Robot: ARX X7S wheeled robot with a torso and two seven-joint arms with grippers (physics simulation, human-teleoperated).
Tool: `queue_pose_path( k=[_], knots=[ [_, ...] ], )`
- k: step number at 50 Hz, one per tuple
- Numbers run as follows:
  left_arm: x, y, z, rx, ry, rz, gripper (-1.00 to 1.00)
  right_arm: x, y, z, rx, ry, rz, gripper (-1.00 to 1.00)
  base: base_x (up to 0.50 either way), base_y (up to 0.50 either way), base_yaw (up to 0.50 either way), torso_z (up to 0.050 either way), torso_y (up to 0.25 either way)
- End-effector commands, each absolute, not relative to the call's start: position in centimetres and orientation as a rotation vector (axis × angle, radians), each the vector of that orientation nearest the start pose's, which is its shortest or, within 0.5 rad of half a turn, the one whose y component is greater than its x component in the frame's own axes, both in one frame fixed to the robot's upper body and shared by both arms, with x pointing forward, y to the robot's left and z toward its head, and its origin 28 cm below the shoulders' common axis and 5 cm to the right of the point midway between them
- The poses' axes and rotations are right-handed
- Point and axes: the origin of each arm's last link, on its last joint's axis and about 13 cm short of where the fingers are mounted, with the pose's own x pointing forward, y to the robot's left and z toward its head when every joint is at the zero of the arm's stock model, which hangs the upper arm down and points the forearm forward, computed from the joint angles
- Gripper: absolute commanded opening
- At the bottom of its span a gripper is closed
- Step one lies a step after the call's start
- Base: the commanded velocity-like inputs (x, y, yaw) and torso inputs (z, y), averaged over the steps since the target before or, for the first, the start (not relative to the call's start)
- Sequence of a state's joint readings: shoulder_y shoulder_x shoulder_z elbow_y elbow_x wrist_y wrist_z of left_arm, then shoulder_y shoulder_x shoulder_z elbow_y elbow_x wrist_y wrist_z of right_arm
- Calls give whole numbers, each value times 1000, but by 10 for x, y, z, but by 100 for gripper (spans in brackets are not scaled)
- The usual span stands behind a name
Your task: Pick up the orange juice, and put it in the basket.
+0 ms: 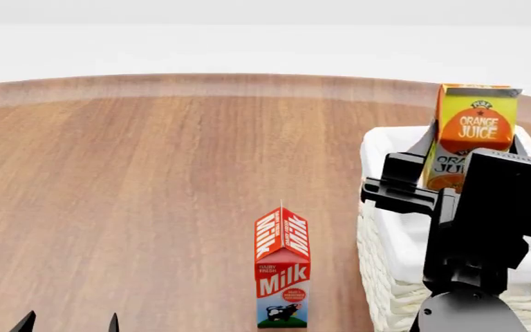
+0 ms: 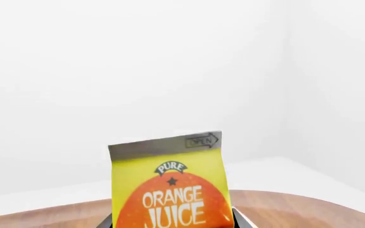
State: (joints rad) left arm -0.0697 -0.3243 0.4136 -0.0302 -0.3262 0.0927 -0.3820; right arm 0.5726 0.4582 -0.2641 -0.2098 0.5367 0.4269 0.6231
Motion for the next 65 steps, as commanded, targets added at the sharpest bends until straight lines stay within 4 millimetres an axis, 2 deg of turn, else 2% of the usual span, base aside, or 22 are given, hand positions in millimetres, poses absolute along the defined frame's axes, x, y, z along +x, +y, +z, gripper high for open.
queue_pose_path(
  k=[1,32,65],
  knots=[
    [211,205,13,0,0,0,100,306,-138,173,-43,-228,-304,-100,0,0,0,0,0],
    [211,205,13,0,0,0,100,331,-144,166,-83,-159,-359,-100,0,0,0,0,1],
    [211,205,13,0,0,0,100,343,-150,163,-90,-138,-401,-100,0,0,0,0,1]
  ],
)
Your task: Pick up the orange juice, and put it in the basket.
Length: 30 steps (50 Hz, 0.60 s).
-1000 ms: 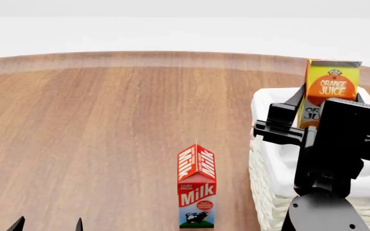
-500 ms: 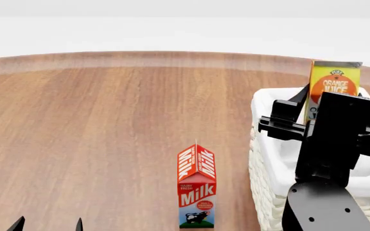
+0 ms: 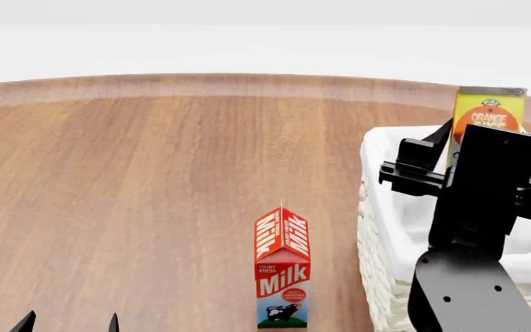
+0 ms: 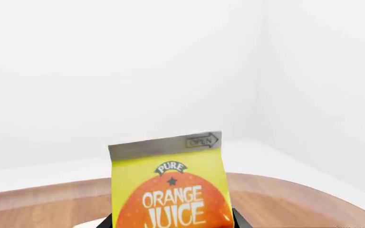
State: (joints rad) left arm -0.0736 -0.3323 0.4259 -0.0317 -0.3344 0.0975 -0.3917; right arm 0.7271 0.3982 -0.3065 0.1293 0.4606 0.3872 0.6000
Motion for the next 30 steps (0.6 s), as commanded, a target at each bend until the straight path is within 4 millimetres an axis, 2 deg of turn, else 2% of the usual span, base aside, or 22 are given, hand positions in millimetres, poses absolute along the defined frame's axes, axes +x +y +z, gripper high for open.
queue_pose_path(
  k=[1,30],
  knots=[
    [211,205,13,0,0,0,100,344,-151,163,-96,-139,-403,-100,0,0,0,0,0],
    [211,205,13,0,0,0,100,356,-152,161,-97,-122,-421,-100,0,0,0,0,1]
  ],
)
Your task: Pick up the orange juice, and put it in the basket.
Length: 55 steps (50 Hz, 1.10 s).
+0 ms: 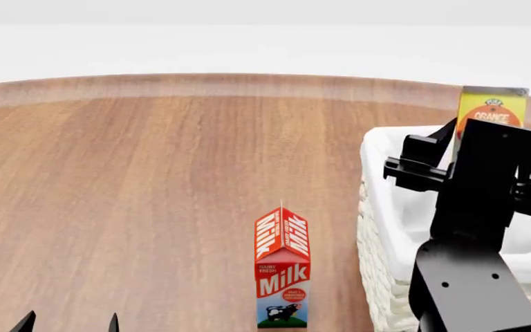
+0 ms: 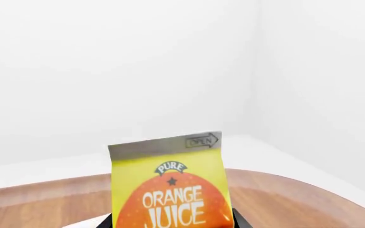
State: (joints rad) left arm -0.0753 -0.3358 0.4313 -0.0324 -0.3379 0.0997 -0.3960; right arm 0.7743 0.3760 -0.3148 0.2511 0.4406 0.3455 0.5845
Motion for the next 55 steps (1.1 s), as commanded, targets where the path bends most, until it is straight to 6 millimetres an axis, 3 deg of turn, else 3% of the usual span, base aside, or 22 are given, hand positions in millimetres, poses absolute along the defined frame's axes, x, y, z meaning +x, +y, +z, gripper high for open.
queue_pose_path(
  k=[1,31,55],
  knots=[
    [211,205,13,0,0,0,100,357,-152,161,-97,-123,-421,-100,0,0,0,0,0],
    [211,205,13,0,0,0,100,361,-153,157,6,-123,-415,-100,0,0,0,0,1],
    [211,205,13,0,0,0,100,362,-153,157,-15,-124,-418,-100,0,0,0,0,1]
  ],
)
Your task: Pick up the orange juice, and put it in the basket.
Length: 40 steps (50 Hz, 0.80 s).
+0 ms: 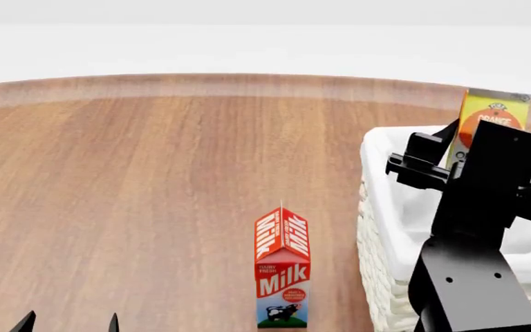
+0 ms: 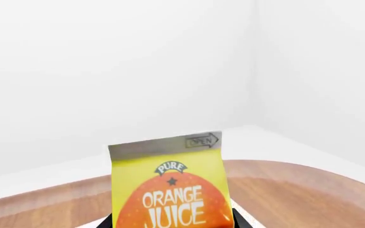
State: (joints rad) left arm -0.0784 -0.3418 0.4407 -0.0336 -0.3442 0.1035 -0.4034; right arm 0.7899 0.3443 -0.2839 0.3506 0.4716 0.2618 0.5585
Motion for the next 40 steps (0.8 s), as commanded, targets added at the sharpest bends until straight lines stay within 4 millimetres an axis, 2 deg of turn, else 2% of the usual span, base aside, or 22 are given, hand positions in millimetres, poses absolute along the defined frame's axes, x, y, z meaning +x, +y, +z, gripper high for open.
queue_pose_path(
  k=[1,40],
  knots=[
    [211,205,13,0,0,0,100,362,-152,157,-15,-124,-417,-100,0,0,0,0,0],
    [211,205,13,0,0,0,100,363,-151,157,-29,-116,-415,-100,0,0,0,0,1]
  ],
)
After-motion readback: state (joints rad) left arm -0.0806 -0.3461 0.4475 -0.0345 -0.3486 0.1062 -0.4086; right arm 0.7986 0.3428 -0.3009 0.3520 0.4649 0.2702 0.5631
